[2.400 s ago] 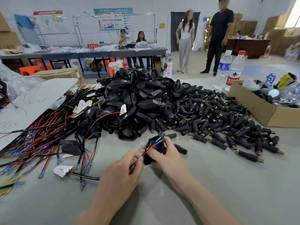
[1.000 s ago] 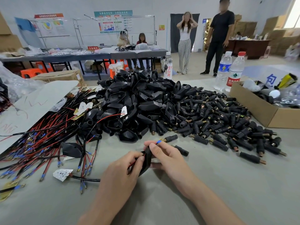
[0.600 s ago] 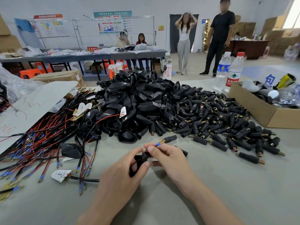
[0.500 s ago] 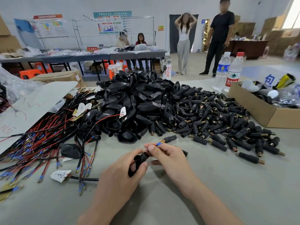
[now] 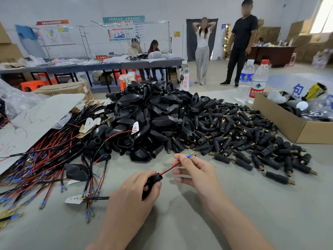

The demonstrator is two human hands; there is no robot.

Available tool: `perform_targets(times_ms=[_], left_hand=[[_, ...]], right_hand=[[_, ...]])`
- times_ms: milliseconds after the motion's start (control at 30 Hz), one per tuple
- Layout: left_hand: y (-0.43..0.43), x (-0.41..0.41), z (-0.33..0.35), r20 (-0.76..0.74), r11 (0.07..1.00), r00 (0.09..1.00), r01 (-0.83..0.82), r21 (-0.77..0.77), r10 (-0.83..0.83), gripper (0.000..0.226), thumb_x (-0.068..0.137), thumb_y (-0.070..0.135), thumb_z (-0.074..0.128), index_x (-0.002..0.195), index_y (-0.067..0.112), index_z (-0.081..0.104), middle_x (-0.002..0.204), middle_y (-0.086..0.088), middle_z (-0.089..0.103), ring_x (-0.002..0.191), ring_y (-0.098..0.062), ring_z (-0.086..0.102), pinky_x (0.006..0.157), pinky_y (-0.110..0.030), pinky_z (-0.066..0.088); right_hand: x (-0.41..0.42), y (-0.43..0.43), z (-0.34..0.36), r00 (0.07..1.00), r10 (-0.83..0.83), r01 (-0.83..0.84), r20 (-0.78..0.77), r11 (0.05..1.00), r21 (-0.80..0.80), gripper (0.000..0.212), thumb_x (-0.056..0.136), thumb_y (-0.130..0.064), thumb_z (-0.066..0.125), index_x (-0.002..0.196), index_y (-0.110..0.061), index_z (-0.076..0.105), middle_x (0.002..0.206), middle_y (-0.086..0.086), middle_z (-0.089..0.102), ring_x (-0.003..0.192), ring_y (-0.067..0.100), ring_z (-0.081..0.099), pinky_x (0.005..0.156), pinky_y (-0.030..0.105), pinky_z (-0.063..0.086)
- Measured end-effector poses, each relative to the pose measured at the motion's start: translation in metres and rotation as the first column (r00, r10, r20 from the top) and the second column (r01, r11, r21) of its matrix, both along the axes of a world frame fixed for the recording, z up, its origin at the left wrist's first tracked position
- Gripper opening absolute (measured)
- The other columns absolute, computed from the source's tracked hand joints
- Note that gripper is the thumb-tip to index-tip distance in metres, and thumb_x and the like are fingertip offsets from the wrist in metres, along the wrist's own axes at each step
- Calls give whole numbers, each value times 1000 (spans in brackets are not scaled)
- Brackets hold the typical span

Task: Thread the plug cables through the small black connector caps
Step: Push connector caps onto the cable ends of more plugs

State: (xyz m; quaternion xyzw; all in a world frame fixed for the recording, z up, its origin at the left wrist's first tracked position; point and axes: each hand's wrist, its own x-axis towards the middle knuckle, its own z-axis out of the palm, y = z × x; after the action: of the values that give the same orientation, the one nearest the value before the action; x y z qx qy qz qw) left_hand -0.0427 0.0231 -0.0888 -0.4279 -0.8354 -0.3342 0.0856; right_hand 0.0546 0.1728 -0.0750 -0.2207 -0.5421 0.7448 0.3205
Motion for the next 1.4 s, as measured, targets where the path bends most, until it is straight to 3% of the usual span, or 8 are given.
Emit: perform_targets(times_ms=[200,333,533,667,833,1033,1200,1400], left_hand=[[2,0,1,-13,999,1000,9,32,-9,33,97,47,45,118,33,67,103,18,64,93,-6,64,76,-32,53],[2,1,2,61,995,996,63,78,-68,31,102,30,43,126,27,62,109,18,59,98,1,56,80,-19,42],[2,-7,-3,64,992,993,96,81,-101,28,94,16,61,115,34,54,95,21,51,91,3,52,76,-16,42],[1,-15,-8,100,992,992,66,109,-77,23,91,17,69,103,33,57,86,15,55,81,-4,55,69,-30,51],[-3,-20,-6,72,993,993,87,74,-92,10,92,22,67,92,31,63,87,20,56,86,-1,55,73,-33,51],[-2,-18,-7,43,987,990,133,88,-137,21,93,22,66,89,40,57,89,23,56,91,2,55,77,-15,42],[1,-15,-8,35,982,990,134,131,-139,17,90,20,70,89,35,62,99,25,56,90,7,55,77,-6,38],[0,-16,-10,3,982,988,154,113,-156,18,91,19,68,97,34,62,91,25,56,89,-1,58,78,-23,46]], right_hand=[[-4,-6,-4,988,129,-123,85,989,-78,19,99,-23,59,102,-10,73,85,-1,75,76,13,71,67,27,60],[-9,-20,-11,966,215,-231,144,967,109,12,98,-13,62,103,-15,73,86,-2,72,80,8,69,74,28,60],[-7,-12,-7,992,76,-85,103,993,87,16,98,-9,60,94,-14,75,78,-2,73,75,9,70,72,33,62],[-7,-7,-8,995,37,-43,91,997,66,15,100,-11,57,98,-13,72,81,-1,74,75,12,70,70,32,60],[-6,-2,-8,998,-16,15,57,1000,13,15,101,-13,56,99,-12,70,83,5,74,79,18,73,65,27,59],[-8,-7,-10,997,77,-76,28,996,-55,8,99,-14,60,101,-12,68,101,16,72,81,13,71,69,26,58],[-9,-9,-12,992,115,-115,41,993,3,9,95,-4,63,100,-11,67,88,6,73,80,7,70,70,22,57],[-5,-1,-9,1000,-6,6,16,1000,-11,10,98,-4,59,100,-12,64,80,-2,72,75,15,73,64,24,58]])
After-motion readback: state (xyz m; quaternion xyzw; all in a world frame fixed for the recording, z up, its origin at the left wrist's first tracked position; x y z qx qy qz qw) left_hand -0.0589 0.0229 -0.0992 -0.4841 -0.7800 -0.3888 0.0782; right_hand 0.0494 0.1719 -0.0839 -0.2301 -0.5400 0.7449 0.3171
